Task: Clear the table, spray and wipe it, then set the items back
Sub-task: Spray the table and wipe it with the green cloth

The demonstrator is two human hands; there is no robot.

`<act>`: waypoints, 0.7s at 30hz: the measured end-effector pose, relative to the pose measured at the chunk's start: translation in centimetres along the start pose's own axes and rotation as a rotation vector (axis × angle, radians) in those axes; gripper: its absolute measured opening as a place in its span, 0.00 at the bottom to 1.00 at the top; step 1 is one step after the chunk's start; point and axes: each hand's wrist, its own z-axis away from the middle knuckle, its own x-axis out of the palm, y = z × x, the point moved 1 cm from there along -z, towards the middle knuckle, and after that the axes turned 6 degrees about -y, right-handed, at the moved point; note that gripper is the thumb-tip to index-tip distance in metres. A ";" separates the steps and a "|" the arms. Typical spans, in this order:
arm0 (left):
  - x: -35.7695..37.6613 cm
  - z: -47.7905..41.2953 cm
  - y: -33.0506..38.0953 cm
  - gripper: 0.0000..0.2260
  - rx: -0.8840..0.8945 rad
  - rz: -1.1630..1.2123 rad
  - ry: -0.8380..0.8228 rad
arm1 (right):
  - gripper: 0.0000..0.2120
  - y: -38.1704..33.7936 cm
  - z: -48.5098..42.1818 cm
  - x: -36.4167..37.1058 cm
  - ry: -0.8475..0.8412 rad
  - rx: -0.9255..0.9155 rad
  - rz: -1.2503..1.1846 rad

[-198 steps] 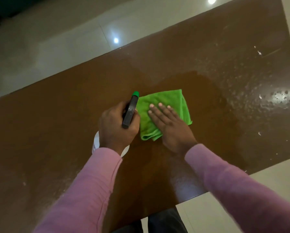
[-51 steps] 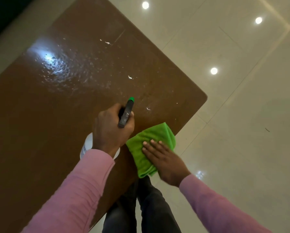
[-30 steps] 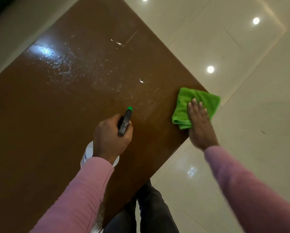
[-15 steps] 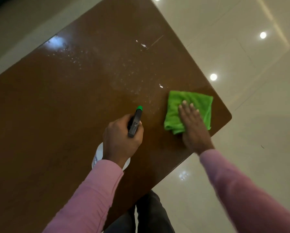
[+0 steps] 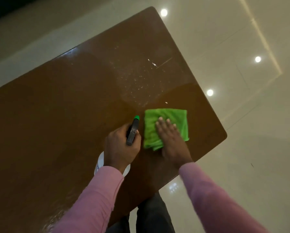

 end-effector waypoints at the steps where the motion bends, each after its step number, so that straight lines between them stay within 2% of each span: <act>1: 0.1 0.0 -0.2 0.07 -0.011 0.018 -0.002 | 0.41 2.7 -1.3 -2.0 0.037 0.096 -0.019; 4: 0.2 0.5 -0.4 0.07 -0.006 0.035 0.006 | 0.39 8.9 -5.9 -7.4 0.061 0.297 0.002; 7: 0.3 0.4 -0.4 0.09 -0.032 0.020 -0.010 | 0.40 7.0 -7.9 -7.4 0.104 0.329 0.039; 9: 0.2 -0.4 -0.1 0.09 -0.065 0.003 -0.029 | 0.41 2.4 -6.2 -4.8 0.082 0.191 0.059; 12: -0.4 -2.3 0.9 0.07 -0.104 -0.106 -0.066 | 0.38 -4.4 -1.5 0.6 -0.107 -0.169 0.127; 15: -1.2 -4.6 2.3 0.07 -0.136 -0.214 -0.118 | 0.36 -3.8 -0.8 0.8 -0.171 -0.349 0.234; 18: -1.6 -7.0 3.5 0.09 -0.145 -0.276 -0.128 | 0.42 2.1 -3.5 -2.9 -0.110 -0.182 0.221; 21: -1.6 -8.6 4.3 0.09 -0.155 -0.247 -0.118 | 0.39 7.3 -6.4 -7.4 -0.020 0.014 0.195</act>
